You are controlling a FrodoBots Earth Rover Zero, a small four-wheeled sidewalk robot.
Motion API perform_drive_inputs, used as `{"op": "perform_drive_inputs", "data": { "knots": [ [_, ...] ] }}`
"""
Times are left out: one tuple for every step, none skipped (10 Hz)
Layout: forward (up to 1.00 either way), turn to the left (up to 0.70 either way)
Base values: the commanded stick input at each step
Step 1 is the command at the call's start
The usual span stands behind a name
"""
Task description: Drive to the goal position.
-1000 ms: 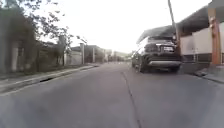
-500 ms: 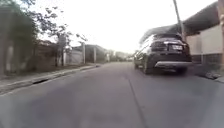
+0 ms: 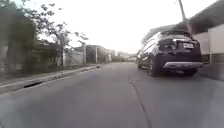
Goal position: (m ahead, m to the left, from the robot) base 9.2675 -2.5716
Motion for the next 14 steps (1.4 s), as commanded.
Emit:
{"op": "perform_drive_inputs", "data": {
  "knots": [
    [1.0,0.0],
    [1.0,0.0],
    [1.0,0.0],
    [1.0,0.0],
    [1.0,0.0],
    [1.0,0.0],
    [1.0,0.0],
    [1.0,0.0],
    [1.0,0.0],
    [1.0,0.0],
    [1.0,0.0],
    [1.0,-0.21],
    [1.0,-0.4],
    [1.0,-0.4]
  ]
}}
